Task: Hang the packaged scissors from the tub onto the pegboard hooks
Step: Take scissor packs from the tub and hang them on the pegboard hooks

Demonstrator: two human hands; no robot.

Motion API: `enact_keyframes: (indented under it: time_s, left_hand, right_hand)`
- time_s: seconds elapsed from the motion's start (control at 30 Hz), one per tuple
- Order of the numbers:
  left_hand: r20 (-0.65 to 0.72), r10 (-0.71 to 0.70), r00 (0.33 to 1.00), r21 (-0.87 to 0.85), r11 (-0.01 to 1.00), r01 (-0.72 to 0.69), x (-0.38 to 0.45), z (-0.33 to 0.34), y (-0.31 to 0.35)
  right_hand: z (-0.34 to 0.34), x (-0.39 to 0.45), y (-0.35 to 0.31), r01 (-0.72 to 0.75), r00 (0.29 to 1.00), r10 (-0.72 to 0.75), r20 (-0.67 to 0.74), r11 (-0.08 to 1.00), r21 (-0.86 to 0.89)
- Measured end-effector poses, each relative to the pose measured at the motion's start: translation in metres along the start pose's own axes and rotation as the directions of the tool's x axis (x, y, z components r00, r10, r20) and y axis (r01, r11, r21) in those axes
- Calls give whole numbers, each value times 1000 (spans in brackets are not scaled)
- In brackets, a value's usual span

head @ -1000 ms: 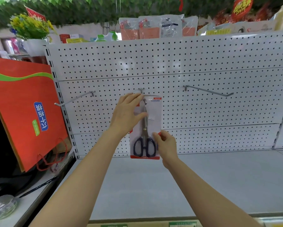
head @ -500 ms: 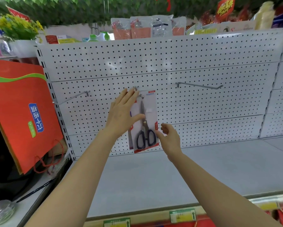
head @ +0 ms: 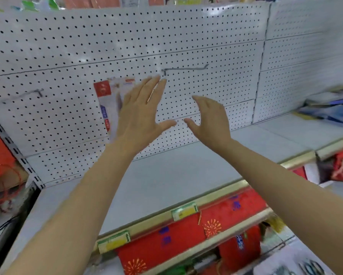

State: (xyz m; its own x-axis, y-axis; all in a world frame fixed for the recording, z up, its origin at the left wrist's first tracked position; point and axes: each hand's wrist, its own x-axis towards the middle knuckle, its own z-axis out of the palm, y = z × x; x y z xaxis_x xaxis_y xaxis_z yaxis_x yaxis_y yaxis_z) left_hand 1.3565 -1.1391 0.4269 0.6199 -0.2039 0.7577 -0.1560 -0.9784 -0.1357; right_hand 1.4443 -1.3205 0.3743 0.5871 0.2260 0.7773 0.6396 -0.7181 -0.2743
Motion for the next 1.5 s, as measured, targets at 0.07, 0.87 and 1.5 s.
enact_keyframes:
  time_s: [0.07, 0.87, 1.5]
  left_hand:
    - [37, 18, 999, -47, 999, -16, -1, 20, 24]
    - [651, 267, 710, -337, 940, -45, -122, 284, 394]
    - [749, 660, -52, -634, 692, -346, -308, 452, 539]
  right_hand:
    - [-10, -10, 18, 21, 999, -22, -25, 998, -62]
    - [-110, -329, 365, -256, 831, 433, 350, 855, -452]
    - [-60, -567, 422, -464, 633, 730, 258, 624, -629]
